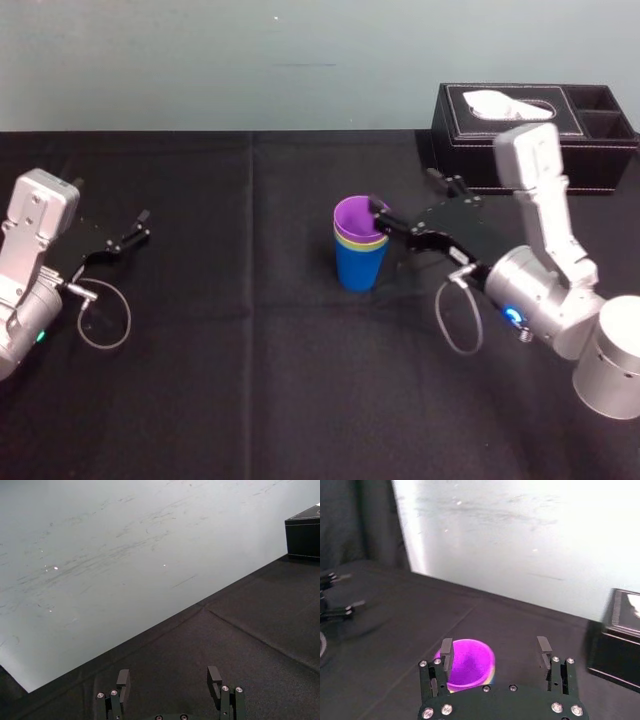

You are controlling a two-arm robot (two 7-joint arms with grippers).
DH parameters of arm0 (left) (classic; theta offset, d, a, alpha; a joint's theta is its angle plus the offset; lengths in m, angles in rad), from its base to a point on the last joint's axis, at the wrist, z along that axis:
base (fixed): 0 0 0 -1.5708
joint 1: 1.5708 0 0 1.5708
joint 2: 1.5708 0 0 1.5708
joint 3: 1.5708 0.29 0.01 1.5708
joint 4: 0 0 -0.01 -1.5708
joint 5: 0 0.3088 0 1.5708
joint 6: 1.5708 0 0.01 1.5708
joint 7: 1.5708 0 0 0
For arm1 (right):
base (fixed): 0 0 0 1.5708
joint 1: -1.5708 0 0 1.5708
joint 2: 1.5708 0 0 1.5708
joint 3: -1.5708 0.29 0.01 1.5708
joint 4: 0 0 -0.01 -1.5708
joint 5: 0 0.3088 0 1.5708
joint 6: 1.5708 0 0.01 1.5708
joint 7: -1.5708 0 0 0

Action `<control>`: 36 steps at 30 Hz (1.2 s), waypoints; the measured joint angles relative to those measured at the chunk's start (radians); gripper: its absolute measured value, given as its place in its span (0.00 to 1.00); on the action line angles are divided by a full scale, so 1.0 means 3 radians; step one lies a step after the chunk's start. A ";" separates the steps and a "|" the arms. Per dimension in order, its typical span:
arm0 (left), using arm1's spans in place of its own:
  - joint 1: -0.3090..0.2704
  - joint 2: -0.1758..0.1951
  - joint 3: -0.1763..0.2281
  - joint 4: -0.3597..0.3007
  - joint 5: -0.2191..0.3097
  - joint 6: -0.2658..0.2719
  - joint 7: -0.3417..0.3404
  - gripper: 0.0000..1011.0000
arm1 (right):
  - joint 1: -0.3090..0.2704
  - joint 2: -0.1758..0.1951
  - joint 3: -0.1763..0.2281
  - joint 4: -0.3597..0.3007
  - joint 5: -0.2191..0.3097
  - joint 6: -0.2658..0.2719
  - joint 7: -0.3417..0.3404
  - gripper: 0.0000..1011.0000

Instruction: Stack the three plastic cups sequentially using one hand.

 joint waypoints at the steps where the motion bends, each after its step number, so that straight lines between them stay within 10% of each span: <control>1: 0.0000 0.0000 0.0000 0.0000 0.0000 0.0000 0.0000 1.00 | -0.0014 0.0000 0.0020 -0.0008 0.0004 -0.0008 -0.0014 0.99; 14: 0.0000 0.0000 0.0000 0.0000 0.0000 0.0000 0.0000 1.00 | -0.0237 -0.0081 0.0324 0.0142 -0.0172 -0.0233 -0.0358 0.99; 36: 0.0000 0.0000 0.0000 0.0000 0.0000 0.0000 0.0000 1.00 | -0.0212 -0.0206 0.0362 0.0528 -0.0484 -0.0410 -0.0411 0.99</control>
